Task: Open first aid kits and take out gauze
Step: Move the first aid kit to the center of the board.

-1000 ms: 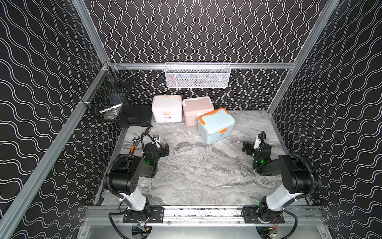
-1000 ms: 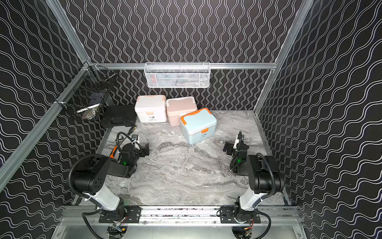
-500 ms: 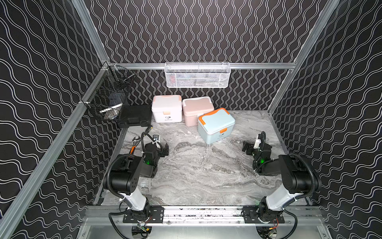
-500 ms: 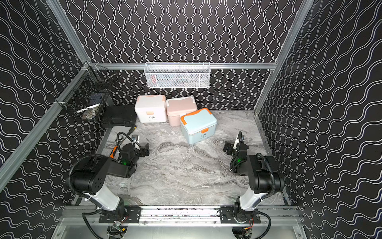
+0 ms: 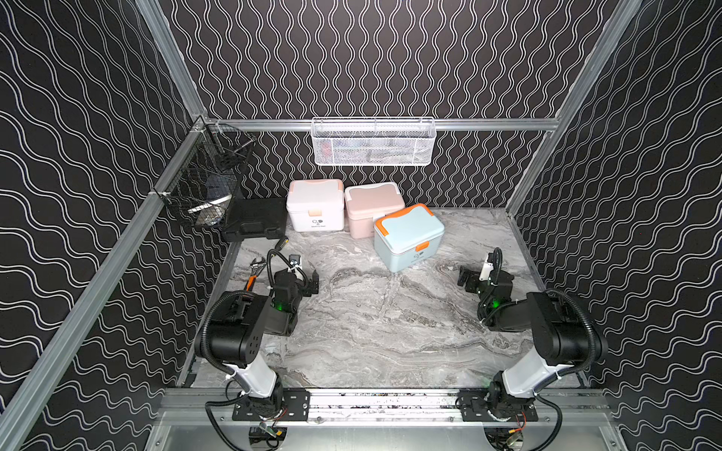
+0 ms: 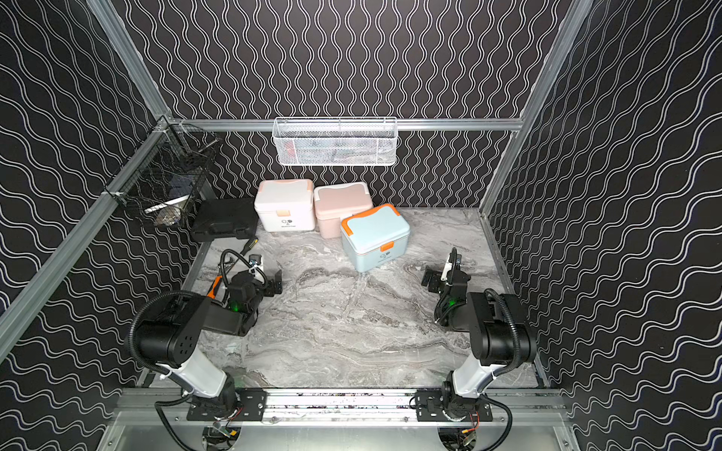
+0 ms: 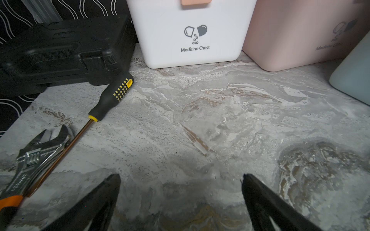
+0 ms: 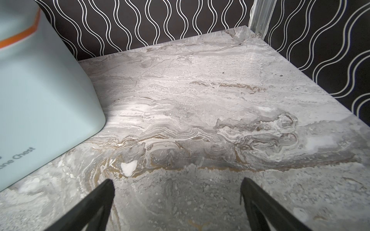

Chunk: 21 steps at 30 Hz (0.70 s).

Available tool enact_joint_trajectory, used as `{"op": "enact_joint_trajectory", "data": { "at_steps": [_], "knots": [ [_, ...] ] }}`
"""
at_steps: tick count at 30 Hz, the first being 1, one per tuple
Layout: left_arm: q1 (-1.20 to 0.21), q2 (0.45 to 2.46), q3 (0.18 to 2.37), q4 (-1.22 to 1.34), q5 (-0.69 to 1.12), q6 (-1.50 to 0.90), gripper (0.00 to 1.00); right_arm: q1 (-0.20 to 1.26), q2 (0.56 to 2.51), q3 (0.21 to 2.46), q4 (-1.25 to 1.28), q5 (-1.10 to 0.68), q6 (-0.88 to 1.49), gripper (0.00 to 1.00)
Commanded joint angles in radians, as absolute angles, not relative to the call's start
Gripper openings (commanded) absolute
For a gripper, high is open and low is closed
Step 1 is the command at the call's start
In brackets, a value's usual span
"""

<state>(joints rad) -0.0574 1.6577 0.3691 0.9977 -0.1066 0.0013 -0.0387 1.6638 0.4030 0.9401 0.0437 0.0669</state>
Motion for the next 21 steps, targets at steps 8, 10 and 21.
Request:
{"op": "enact_joint_trajectory", "data": {
  "at_steps": [8,10,21],
  "knots": [
    [-0.145,1.524,0.244,1.175,-0.257,0.069,0.99,0.065,1.609,0.246,1.24,0.178,-0.017,1.0],
    [-0.165,1.46,0.251,1.108,-0.31,0.071,0.99,0.089,1.542,0.263,1.142,0.195,-0.035,1.0],
    [-0.186,1.014,0.519,0.297,-0.286,-0.184,0.99,0.141,1.19,0.6,0.279,0.084,0.078,1.0]
  ]
}}
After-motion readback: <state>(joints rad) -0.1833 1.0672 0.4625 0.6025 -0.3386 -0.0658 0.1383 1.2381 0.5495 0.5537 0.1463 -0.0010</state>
